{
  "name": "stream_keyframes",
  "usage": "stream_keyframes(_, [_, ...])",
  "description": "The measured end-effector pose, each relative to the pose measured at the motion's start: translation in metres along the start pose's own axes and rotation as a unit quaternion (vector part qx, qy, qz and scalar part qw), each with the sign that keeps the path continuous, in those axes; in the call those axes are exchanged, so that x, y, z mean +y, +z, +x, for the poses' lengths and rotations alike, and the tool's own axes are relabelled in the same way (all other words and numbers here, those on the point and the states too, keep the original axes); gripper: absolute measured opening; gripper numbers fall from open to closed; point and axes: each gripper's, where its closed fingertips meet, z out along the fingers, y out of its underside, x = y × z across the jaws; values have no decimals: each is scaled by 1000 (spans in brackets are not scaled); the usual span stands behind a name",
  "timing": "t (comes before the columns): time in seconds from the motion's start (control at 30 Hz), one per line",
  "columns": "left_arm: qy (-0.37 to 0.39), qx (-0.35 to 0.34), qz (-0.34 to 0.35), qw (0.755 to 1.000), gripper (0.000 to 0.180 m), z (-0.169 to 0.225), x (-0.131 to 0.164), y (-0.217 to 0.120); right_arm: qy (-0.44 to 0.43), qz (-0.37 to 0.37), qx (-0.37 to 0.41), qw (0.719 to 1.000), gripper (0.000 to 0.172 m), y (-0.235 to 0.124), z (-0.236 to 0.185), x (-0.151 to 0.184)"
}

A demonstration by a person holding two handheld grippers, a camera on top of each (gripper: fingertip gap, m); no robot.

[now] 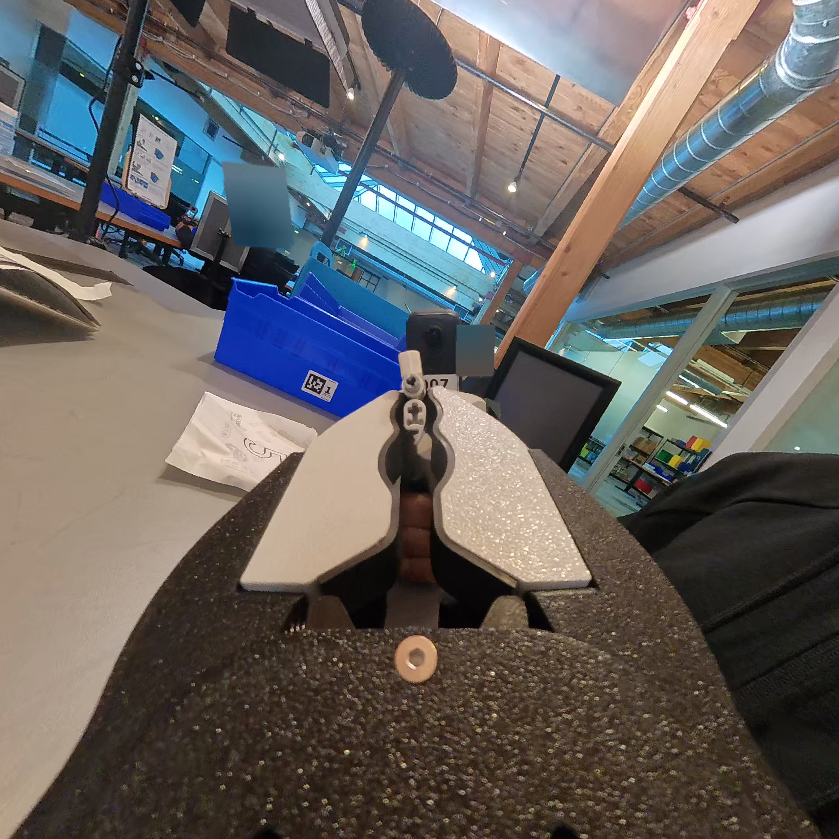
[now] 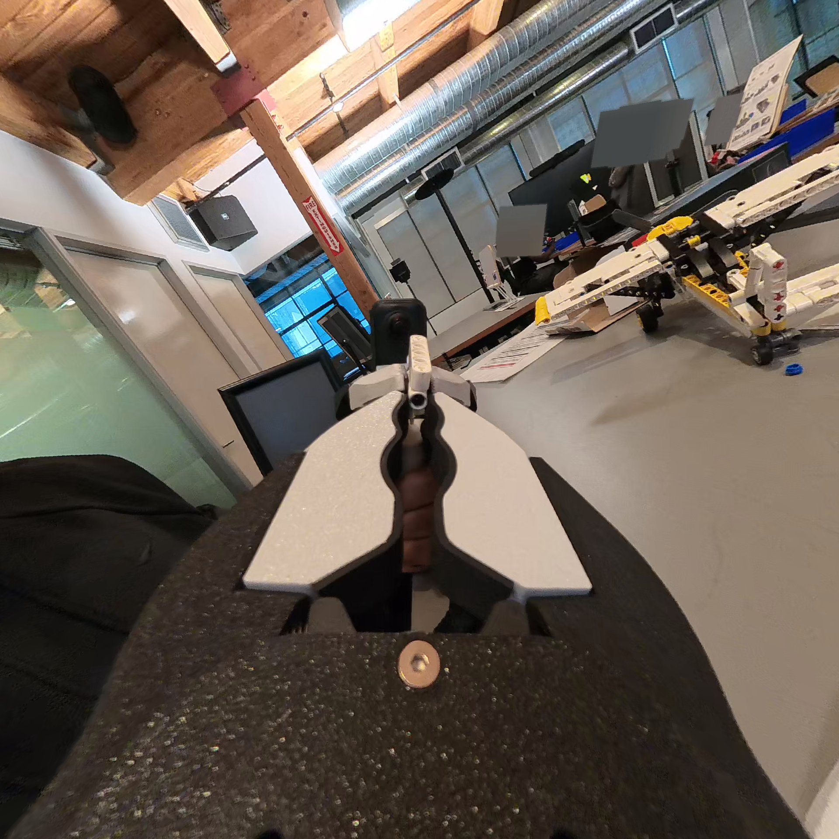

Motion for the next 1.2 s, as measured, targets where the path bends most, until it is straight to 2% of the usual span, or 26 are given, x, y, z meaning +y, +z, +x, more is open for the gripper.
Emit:
stream_keyframes(0.63, [-29, 19, -19, 999, 8, -1, 0, -5, -7, -16, 9, 1000, 6, 2, 0, 4])
stream_keyframes(0.87, [-32, 23, -58, 998, 8, -2, 4, -10, -8, -32, 15, 999, 6, 3, 2, 7])
stream_keyframes(1.07, [-35, 25, -41, 998, 13, -3, 1, -11, 9, 6, 15, 1000, 6, -3, 5, -3])
stream_keyframes(1.2, [-21, 20, -50, 998, 13, -2, 7, -5, 1, 1, 14, 1000, 6, 0, 4, -1])
